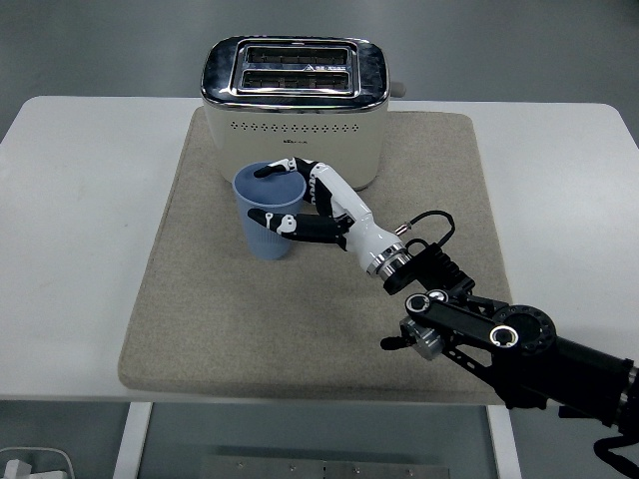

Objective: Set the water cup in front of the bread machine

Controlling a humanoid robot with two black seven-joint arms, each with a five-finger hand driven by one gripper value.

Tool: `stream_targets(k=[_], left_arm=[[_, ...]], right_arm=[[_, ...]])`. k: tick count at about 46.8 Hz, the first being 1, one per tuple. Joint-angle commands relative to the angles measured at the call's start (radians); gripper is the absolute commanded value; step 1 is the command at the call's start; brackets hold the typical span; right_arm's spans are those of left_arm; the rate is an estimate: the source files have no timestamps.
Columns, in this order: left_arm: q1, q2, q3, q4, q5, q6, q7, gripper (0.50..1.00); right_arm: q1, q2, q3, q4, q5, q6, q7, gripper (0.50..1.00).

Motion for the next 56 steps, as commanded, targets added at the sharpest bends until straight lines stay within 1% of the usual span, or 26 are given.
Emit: stream_targets(k=[1, 9, 21, 27, 32, 38, 44, 45, 47, 48, 49, 56], left_arm=[[0.000, 0.000, 0.001, 0.000, 0.001, 0.000, 0.000, 1.000], [0.000, 0.000, 0.001, 0.000, -0.001, 0.000, 0.000, 1.000], [0.000, 0.000, -0.001, 0.000, -0.001, 0.000, 0.000, 1.000], [0.000, 0.000, -0.001, 0.000, -0.001, 0.000, 0.000, 1.000], [0.000, 0.000, -0.001, 0.000, 0.001, 0.000, 0.000, 1.000], [0.000, 0.000, -0.001, 0.000, 0.001, 0.000, 0.000, 1.000], [0.000, 0.000, -0.001, 0.000, 0.001, 0.000, 0.000, 1.000], [0.000, 0.000, -0.001, 0.000, -0.001, 0.000, 0.000, 1.000], [0.000, 0.000, -0.001, 0.000, 0.001, 0.000, 0.000, 1.000], [0.000, 0.000, 0.001, 0.000, 0.001, 0.000, 0.000, 1.000], [0.000, 0.000, -0.001, 0.000, -0.001, 0.000, 0.000, 1.000], [0.000, 0.000, 0.001, 0.000, 0.001, 0.000, 0.000, 1.000]], right_arm=[[0.001, 0.004, -0.001, -0.003, 0.000, -0.002, 0.001, 0.633], [0.003, 0.012, -0.001, -0.030, 0.000, -0.008, 0.003, 0.633], [-0.003, 0.012, 0.000, -0.080, -0.002, -0.008, 0.004, 0.652], [-0.005, 0.012, -0.001, -0.098, -0.002, -0.008, 0.029, 0.660], [-0.005, 0.012, 0.000, -0.116, 0.000, -0.008, 0.032, 0.674], [-0.008, 0.012, 0.002, -0.116, 0.000, -0.008, 0.034, 0.709], [-0.016, 0.012, 0.002, -0.116, 0.001, -0.008, 0.035, 0.758], [-0.017, 0.012, 0.000, -0.115, 0.001, -0.008, 0.035, 0.772], [-0.022, 0.012, 0.002, -0.115, 0.001, -0.007, 0.037, 0.817], [-0.023, 0.012, 0.002, -0.115, 0.001, -0.007, 0.037, 0.852], [-0.025, 0.012, 0.002, -0.113, 0.001, -0.007, 0.038, 0.868], [-0.029, 0.012, 0.002, -0.109, 0.003, -0.005, 0.054, 0.891]])
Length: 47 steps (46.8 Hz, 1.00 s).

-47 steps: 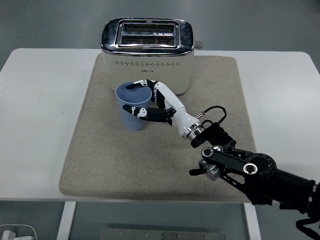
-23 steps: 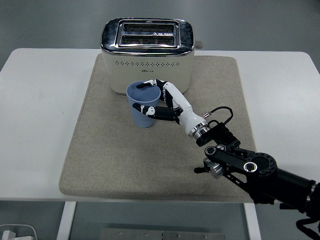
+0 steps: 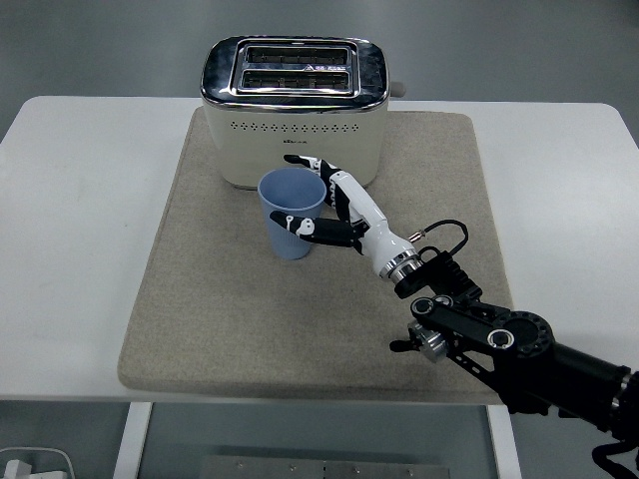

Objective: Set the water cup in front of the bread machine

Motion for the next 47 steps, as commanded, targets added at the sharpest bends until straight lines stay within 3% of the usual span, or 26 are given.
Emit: stream_targets(k=[1, 47], left_arm=[[0.000, 0.000, 0.001, 0.000, 0.001, 0.000, 0.000, 1.000], [0.000, 0.000, 0.001, 0.000, 0.001, 0.000, 0.000, 1.000]], right_arm=[[-0.001, -0.002, 0.002, 0.003, 0.002, 0.001, 0.006, 0.893], [-0.002, -0.020, 0.012, 0.033, 0.003, 0.002, 0.037, 0.915]])
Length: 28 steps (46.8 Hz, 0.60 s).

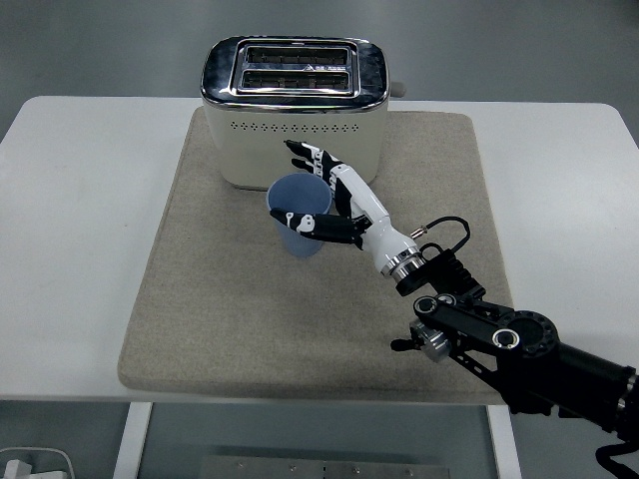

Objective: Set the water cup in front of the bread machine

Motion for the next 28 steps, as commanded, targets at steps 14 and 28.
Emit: stream_targets(k=[14, 28], left_arm=[[0.000, 0.000, 0.001, 0.000, 0.001, 0.000, 0.000, 1.000], [0.000, 0.000, 0.001, 0.000, -0.001, 0.000, 0.000, 1.000]], right_arm=[[0.002, -0.019, 0.000, 0.018, 0.001, 0.002, 0.000, 0.917], [0.002, -0.059, 0.001, 0.052, 0.005, 0.002, 0.000, 0.919]])
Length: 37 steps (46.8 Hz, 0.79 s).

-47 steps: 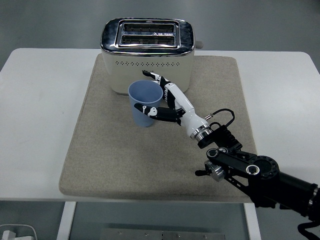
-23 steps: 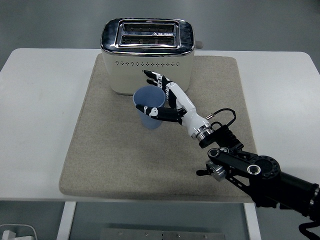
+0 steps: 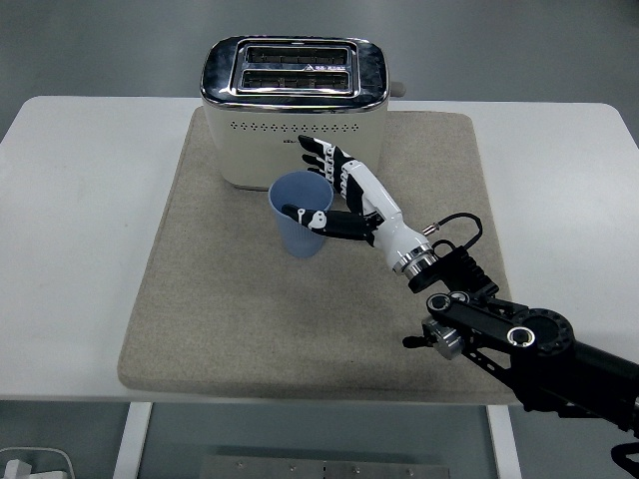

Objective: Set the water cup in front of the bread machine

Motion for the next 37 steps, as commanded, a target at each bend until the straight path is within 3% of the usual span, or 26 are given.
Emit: stream_targets(k=[1, 13, 22, 37], left_arm=[[0.000, 0.000, 0.001, 0.000, 0.000, 0.000, 0.000, 1.000], [0.000, 0.000, 0.001, 0.000, 0.000, 0.000, 0.000, 1.000], [0.000, 0.000, -0.001, 0.000, 0.000, 0.000, 0.000, 1.000], [0.000, 0.000, -0.001, 0.000, -0.001, 0.000, 0.000, 1.000]], right_arm=[[0.000, -0.008, 0.001, 0.008, 0.001, 0.000, 0.000, 0.919], [-0.002, -0.051, 0.005, 0.031, 0.006, 0.000, 0.000, 0.921], [-0.005, -0.123, 0.046, 0.060, 0.014, 0.012, -0.002, 0.921], [-0.009, -0.260, 0.121, 0.068, 0.018, 0.135, -0.012, 0.921]])
